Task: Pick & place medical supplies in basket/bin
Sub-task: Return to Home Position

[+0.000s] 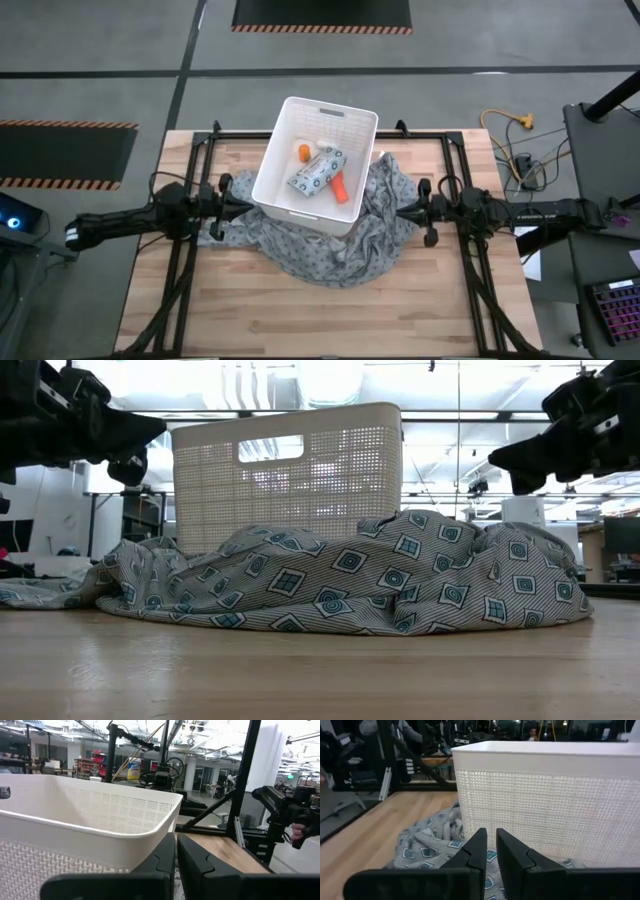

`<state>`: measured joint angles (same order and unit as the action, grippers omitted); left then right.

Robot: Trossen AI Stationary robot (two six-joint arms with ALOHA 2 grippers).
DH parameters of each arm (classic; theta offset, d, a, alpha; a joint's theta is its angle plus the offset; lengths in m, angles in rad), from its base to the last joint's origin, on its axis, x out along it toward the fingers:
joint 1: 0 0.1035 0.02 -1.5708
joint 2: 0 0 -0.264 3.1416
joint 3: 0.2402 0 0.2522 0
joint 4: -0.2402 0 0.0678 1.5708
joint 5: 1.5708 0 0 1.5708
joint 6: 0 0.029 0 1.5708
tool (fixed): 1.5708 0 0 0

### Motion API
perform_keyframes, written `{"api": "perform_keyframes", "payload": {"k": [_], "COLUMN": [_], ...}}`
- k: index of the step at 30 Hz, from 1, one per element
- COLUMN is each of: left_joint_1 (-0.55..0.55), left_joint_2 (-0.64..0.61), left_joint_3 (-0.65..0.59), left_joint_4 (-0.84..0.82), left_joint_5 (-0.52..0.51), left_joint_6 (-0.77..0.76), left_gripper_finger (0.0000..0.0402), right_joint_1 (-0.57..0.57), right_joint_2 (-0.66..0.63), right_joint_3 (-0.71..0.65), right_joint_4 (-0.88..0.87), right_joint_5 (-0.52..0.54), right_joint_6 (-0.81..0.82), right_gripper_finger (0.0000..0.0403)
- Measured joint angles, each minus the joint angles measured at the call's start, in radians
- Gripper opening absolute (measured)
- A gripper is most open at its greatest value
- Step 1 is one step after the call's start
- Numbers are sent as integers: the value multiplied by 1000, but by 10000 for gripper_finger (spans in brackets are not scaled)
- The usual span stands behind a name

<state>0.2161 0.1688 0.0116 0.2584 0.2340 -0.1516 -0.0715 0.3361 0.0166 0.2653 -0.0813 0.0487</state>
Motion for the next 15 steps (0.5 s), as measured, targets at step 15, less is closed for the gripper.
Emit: {"api": "perform_keyframes", "payload": {"k": [15], "left_joint_1": [0], "left_joint_2": [15], "left_joint_3": [0], "left_joint_4": [0], "left_joint_5": [-1], "left_joint_6": [0], "left_gripper_finger": [0], "right_joint_1": [0], "right_joint_2": [0], "right_joint_3": [0], "right_joint_4": [0], "right_joint_5": [2], "right_joint_6": [43], "right_gripper_finger": [33]}}
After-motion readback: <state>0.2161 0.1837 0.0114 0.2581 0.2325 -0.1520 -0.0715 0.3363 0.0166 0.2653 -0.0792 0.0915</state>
